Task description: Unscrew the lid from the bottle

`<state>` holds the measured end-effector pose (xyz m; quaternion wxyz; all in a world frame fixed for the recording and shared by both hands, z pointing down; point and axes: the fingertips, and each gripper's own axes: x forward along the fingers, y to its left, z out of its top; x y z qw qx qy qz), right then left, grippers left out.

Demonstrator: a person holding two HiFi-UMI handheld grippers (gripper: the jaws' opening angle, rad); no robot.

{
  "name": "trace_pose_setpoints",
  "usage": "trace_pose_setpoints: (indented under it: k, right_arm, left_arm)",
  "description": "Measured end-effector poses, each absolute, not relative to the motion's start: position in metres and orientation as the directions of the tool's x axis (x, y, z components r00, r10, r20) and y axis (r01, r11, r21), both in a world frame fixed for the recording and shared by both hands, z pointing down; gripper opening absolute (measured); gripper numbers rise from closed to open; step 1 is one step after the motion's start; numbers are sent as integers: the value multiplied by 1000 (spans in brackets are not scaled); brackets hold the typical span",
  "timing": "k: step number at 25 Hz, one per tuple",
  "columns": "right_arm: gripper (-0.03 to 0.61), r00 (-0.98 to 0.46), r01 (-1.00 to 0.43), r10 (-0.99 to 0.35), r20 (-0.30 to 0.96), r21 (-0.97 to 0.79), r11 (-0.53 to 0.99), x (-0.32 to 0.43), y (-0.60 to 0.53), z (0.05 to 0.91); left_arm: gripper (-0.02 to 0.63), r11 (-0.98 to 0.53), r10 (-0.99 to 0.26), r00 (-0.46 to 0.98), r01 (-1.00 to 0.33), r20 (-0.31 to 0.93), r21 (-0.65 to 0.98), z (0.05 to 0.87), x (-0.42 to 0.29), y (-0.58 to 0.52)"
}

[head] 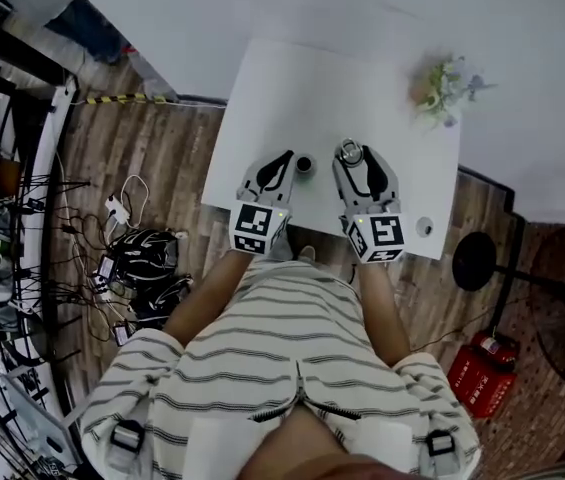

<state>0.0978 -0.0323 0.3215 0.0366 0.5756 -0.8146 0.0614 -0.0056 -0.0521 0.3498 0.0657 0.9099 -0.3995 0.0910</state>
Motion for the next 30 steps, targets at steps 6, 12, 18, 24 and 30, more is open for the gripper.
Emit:
trace_pose_setpoints:
  k: [6, 12, 18, 24, 30]
  right_arm:
    - [237, -316, -949, -941, 122, -49, 313, 105, -24, 304]
    - [236, -318, -948, -941, 112, -45, 315, 101, -19, 290]
    - [236, -324, -946, -940, 105, -26, 323, 94, -20, 290]
    - [236, -319, -948, -942, 103, -31, 318, 95, -15, 289]
    - [236, -318, -948, -943, 95, -27, 317, 97, -9, 287]
  left_arm:
    - [-2, -659, -736, 649, -752, 191, 17, 318, -5, -42]
    - [-2, -641, -759, 630, -768, 166, -16, 295, -8, -36]
    - [-2, -626, -769, 613, -779, 183, -19, 303, -19, -32]
    - [-2, -624, -772, 612, -781, 171, -27, 295, -19, -29]
    - [-2, -625, -773, 612, -780, 165, -33, 293, -18, -24]
